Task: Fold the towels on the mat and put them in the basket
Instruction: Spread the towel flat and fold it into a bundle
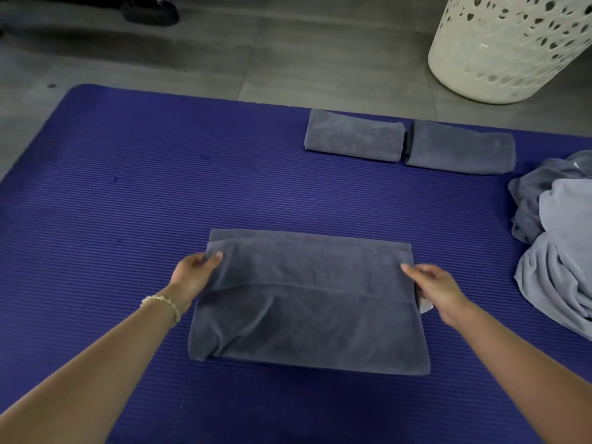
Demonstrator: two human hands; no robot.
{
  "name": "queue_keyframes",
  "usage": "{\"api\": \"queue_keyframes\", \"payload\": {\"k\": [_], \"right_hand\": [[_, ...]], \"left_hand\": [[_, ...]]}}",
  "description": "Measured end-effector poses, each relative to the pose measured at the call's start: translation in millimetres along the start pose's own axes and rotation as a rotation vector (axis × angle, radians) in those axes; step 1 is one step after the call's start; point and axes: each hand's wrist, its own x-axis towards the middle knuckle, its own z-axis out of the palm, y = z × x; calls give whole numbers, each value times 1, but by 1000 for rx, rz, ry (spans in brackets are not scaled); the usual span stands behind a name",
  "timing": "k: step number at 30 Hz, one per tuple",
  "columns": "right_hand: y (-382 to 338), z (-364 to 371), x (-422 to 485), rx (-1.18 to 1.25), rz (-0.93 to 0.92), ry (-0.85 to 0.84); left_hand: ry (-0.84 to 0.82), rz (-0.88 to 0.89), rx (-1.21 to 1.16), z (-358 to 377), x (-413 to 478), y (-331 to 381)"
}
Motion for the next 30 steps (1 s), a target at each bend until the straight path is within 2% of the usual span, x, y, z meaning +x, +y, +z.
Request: {"api": "queue_keyframes", "payload": {"k": [3, 5, 10, 12, 17, 22, 24, 28, 30], "right_hand": [[10, 7, -1, -134, -78, 73], [8, 7, -4, -194, -165, 90], [1, 3, -5, -116, -227, 166], [-2, 5, 1, -79, -194, 169], [5, 6, 15, -117, -34, 134], [25, -6, -6, -273, -4, 38], [35, -10, -18, -294, -1, 37], [60, -4, -50, -259, -33, 206], [72, 4, -64, -279, -60, 191]], "left_hand": [[59, 74, 206, 5, -4, -15], [78, 178, 191, 6, -7, -14], [165, 352, 71, 5, -6, 0], [162, 335, 84, 6, -1, 2], [24, 28, 227, -1, 9, -12], [-126, 46, 370, -11, -20, -35], [-85, 121, 399, -14, -29, -50], [111, 178, 282, -12, -47, -76], [141, 203, 250, -7, -54, -82]]}}
